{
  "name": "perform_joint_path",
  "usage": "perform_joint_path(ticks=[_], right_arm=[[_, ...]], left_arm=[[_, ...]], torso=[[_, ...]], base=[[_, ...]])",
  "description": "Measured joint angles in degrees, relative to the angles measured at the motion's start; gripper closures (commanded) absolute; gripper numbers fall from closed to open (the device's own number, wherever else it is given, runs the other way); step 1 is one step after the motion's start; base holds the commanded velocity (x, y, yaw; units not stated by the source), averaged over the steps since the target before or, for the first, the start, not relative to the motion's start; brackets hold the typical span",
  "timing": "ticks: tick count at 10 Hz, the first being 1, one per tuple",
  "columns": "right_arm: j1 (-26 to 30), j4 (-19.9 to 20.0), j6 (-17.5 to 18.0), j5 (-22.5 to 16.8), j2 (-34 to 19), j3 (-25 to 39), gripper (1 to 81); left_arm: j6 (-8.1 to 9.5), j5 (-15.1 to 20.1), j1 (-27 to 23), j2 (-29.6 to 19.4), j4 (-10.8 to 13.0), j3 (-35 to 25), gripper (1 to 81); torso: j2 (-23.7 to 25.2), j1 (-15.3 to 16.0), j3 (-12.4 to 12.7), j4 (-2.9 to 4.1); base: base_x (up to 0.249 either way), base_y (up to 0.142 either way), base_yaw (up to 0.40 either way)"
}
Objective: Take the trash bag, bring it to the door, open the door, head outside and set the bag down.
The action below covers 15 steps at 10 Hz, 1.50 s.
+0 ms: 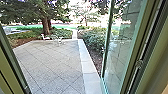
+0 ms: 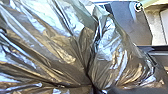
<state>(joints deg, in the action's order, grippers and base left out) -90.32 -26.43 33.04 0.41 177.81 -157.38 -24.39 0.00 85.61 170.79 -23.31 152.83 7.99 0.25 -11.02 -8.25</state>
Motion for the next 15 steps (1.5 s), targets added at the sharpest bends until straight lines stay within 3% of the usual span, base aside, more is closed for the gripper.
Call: perform_joint_path(ticks=[15], right_arm=[[-0.45, -0.13, 0.00, -0.12, -0.06, 0.00, 1.0]], left_arm=[[0.01, 0.16, 0.62, 0.18, -0.01, 0.11, 81.1]], torso=[[0.11, -0.25, 0.02, 0.00]], base=[[0.133, 0.000, 0.000]])
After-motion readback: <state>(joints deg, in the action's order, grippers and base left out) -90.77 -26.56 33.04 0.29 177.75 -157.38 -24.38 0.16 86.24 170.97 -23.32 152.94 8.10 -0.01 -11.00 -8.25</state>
